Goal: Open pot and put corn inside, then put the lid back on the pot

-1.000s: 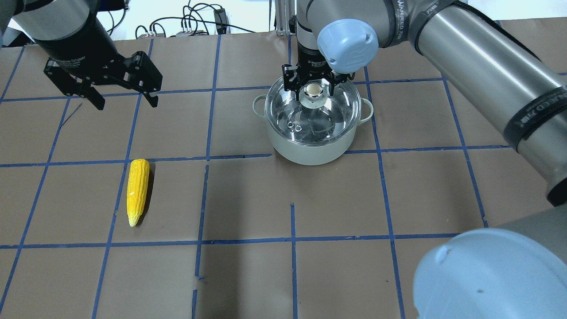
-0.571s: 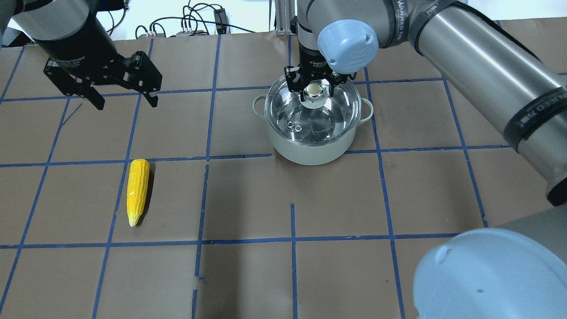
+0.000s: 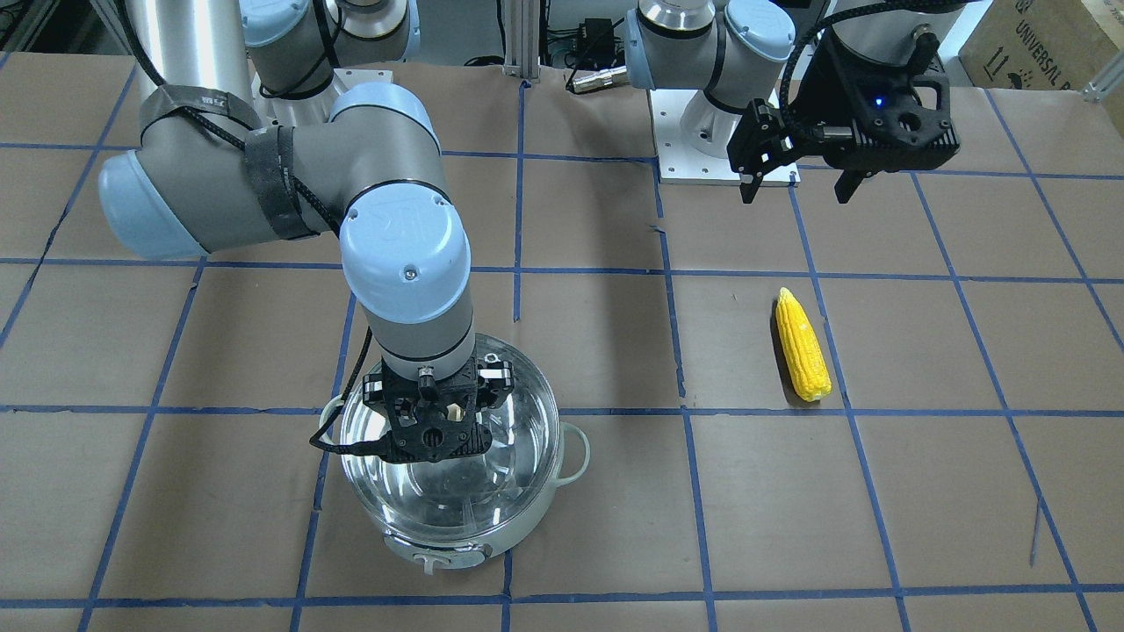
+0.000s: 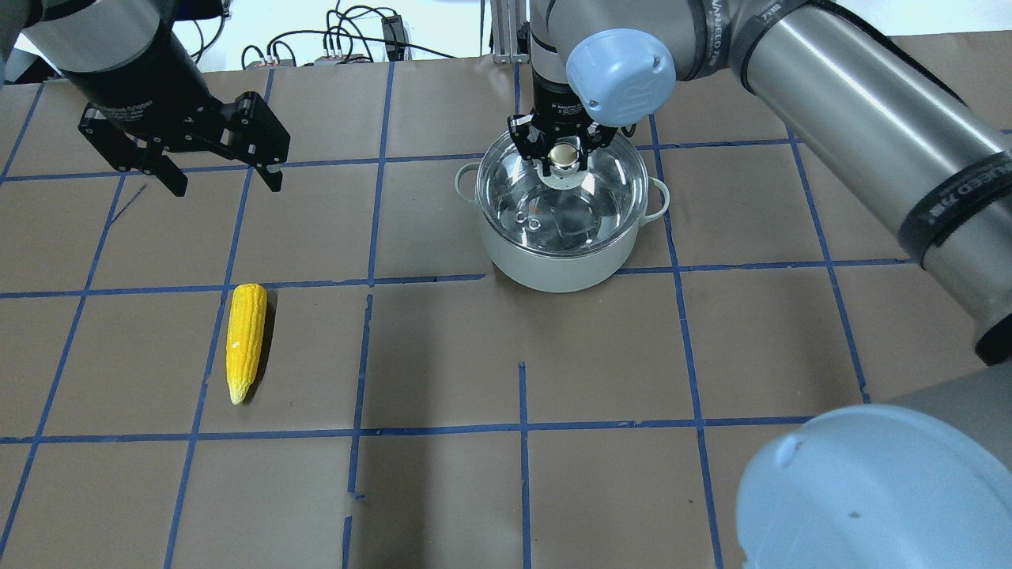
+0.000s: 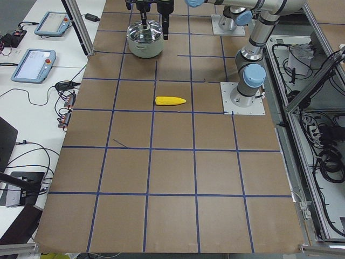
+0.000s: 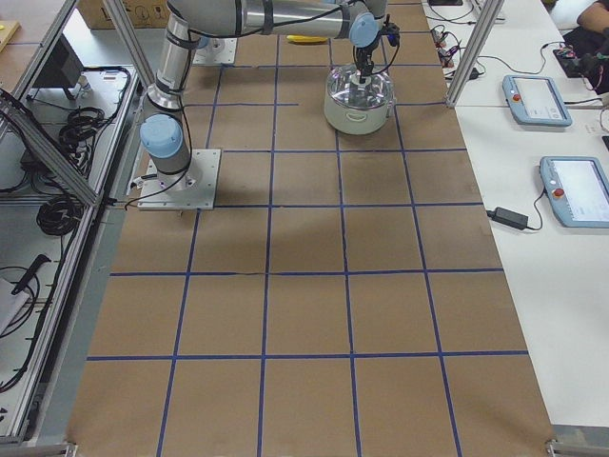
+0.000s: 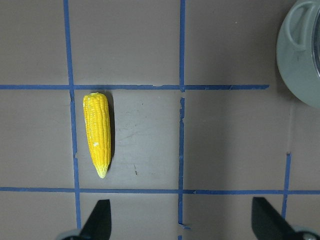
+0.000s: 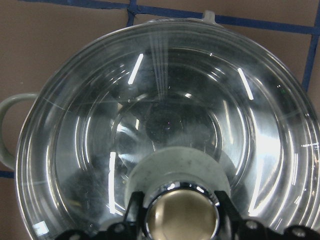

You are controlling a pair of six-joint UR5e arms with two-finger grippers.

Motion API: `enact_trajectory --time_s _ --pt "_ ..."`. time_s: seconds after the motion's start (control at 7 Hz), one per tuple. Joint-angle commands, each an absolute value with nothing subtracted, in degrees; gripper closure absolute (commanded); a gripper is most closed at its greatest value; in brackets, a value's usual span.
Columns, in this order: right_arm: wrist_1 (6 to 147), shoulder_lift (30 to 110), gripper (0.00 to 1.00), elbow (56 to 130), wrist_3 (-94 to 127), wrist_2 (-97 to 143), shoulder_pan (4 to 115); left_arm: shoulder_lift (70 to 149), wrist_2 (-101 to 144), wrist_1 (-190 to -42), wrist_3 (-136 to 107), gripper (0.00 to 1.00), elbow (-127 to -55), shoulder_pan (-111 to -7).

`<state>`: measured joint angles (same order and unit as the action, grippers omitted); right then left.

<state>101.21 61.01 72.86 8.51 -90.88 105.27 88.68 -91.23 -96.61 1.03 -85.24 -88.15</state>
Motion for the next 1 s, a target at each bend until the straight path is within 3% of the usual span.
enact_trajectory --time_s 0.0,0.43,0.86 --pt "98.03 61.26 0.77 69.11 8.26 -91.14 104.94 88.68 -91.23 -96.59 1.05 0.00 -85.17 -88.15" --pt "82.22 61.08 0.77 53.74 3.81 -91.41 100.23 88.68 -91.23 -96.77 1.05 0.00 -85.43 -88.24" --pt "74.81 65.99 0.77 52.29 -4.45 -91.67 94.24 94.01 -90.44 -90.14 11.01 0.00 -93.21 -82.49"
